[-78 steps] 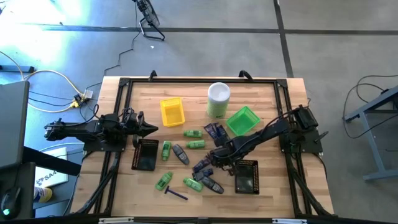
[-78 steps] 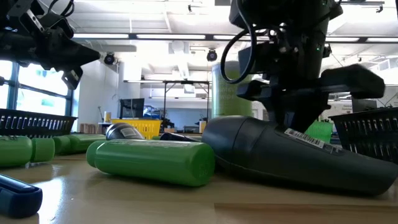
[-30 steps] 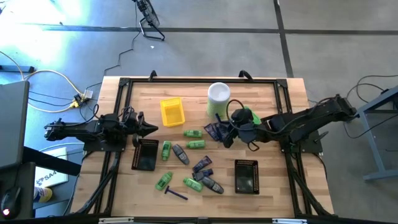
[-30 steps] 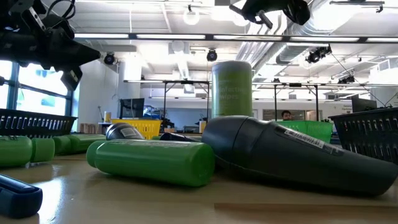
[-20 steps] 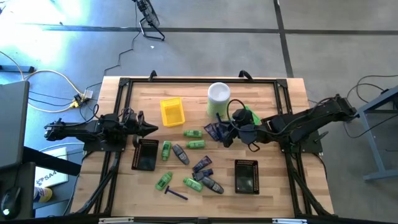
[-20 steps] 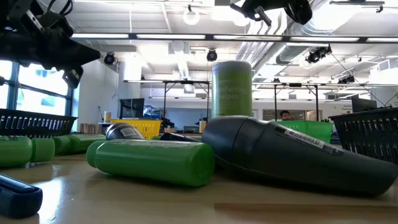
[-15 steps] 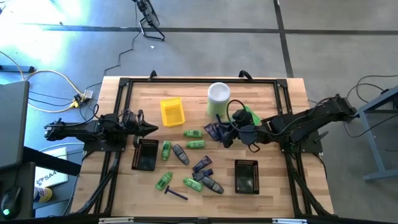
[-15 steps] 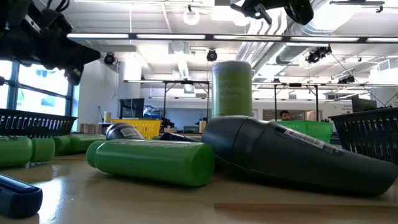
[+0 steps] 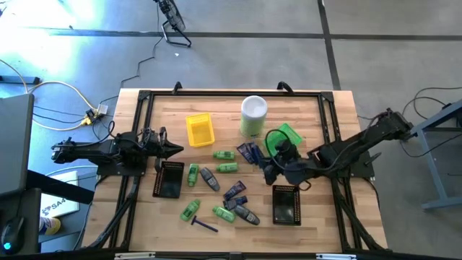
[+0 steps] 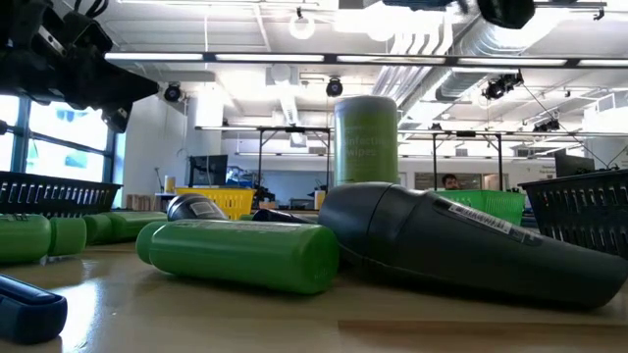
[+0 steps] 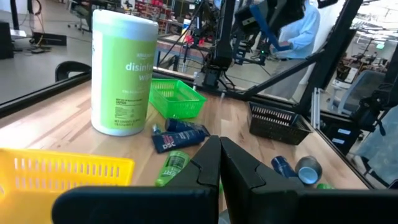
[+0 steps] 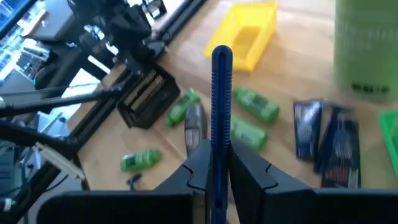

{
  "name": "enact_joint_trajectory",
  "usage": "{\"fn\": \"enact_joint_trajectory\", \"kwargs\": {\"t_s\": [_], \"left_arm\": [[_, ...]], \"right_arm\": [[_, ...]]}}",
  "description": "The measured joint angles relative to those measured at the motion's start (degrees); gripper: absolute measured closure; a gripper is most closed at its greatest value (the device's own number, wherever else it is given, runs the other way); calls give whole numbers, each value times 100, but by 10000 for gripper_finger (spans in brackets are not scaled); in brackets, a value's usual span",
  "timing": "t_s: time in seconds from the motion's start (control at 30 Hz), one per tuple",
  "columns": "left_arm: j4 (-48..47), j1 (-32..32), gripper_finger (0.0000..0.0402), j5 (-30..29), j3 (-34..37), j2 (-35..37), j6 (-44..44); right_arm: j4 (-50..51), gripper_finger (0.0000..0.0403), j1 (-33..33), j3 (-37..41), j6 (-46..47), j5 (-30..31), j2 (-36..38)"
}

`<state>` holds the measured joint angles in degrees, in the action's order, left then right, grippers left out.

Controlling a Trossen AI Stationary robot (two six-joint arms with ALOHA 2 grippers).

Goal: Pick & Place Travel size toiletries
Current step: Put the middle blue razor into the right black bin

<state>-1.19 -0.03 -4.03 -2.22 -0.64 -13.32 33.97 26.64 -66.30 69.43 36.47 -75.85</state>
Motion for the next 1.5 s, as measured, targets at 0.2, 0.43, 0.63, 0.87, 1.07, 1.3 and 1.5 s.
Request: {"fn": "enact_joint_trajectory", "kwargs": {"t_s": [0.2,0.43,0.63,0.87,1.07,1.3,1.5], "left_arm": [[-12,1,398,0,0,0,0],[-20,2,398,0,-2,0,0],[-25,2,398,-2,-2,0,0],[-27,0,398,-4,-2,-1,-2],[-28,-1,398,-4,0,0,-2],[-29,2,398,-7,-2,0,-2],[-29,2,398,-9,0,0,-2]], "right_arm": [[787,371,421,0,1069,-140,0],[1328,371,841,0,1966,-545,-45],[1593,371,1152,1,2516,-552,-310],[1728,371,1390,2,2983,-735,-909],[1731,371,1468,2,3087,-1289,-1468],[1775,371,1699,4,3598,-1590,-1975],[1794,371,1948,4,4040,-1578,-2146]]}}
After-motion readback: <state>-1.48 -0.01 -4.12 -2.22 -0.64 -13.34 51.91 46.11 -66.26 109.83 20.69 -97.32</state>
